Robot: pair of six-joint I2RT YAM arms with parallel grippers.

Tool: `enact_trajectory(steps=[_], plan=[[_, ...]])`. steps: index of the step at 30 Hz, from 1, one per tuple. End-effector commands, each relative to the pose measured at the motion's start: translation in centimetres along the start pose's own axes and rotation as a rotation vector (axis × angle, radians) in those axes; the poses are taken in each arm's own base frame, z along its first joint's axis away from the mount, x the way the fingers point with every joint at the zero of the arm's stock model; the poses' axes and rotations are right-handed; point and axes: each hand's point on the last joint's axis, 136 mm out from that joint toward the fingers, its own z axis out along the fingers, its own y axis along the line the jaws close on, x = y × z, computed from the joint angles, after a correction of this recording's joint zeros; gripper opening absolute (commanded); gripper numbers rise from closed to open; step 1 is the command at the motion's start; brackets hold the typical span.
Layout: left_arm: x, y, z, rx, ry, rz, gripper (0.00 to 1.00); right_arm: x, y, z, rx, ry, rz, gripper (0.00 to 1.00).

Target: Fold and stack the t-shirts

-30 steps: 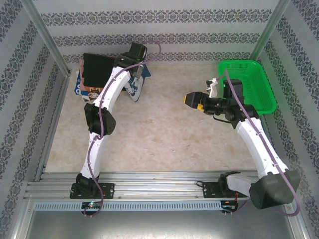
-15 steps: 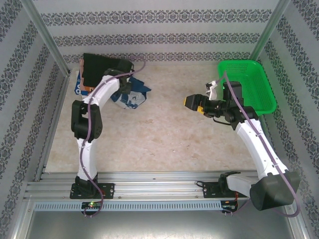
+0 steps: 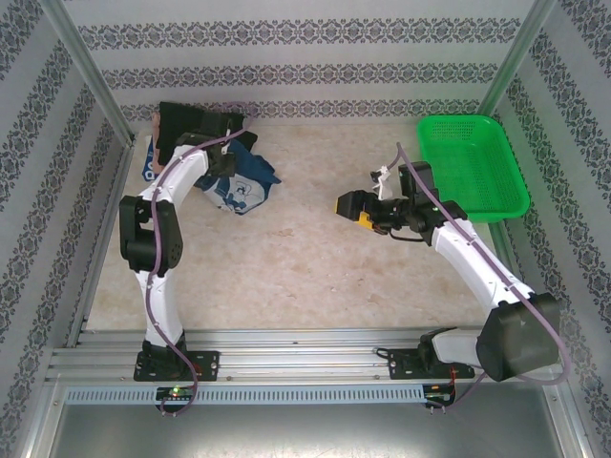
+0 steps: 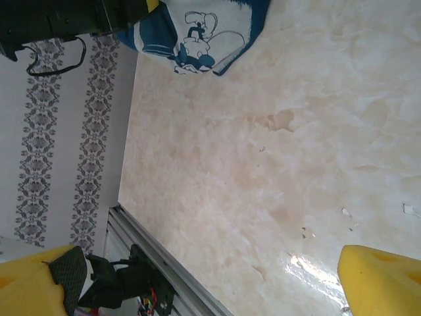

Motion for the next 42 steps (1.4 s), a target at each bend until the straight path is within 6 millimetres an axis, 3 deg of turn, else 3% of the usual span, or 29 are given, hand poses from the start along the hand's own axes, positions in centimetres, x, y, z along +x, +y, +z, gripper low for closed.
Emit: enact_trajectory(steps=[1, 7, 11, 20, 27, 35, 42], plan=[[-2.2, -2.6, -3.0, 0.032, -0.068, 0.082, 0.0, -1.0, 0.3, 0.0, 0.009, -0.028, -0.032, 0.98], [-5.2, -6.2, -6.3, 0.059, -0.148, 0.147, 0.0, -1.5, 0.1, -0.3, 0.012, -0.04, -0.03, 0.98], [-7.8, -7.0, -8.2, 0.068, -0.209, 0.154, 0.0, -1.7, 0.1, -0.5, 0.014, -0.04, -0.037, 0.98], [-11.8, -7.6, -8.9, 0.035, -0.28, 0.249, 0.0, -1.7, -0.4, -1.0, 0.011, -0.042, -0.027, 0.98], [-13.5, -6.2, -7.9, 0.039, -0.327, 0.248, 0.0, -1.9, -0.8, -1.2, 0.014, -0.045, -0.016, 0.98], [-16.0, -5.0, -8.2, 0.064, -0.421, 0.241, 0.0, -2.5, -1.1, -0.7, 0.008, -0.041, 0.0, 0.98], [-18.9, -2.2, -9.1, 0.025, -0.532, 0.255, 0.0, -2.8, -0.8, -0.6, 0.002, -0.029, 0.004, 0.98]])
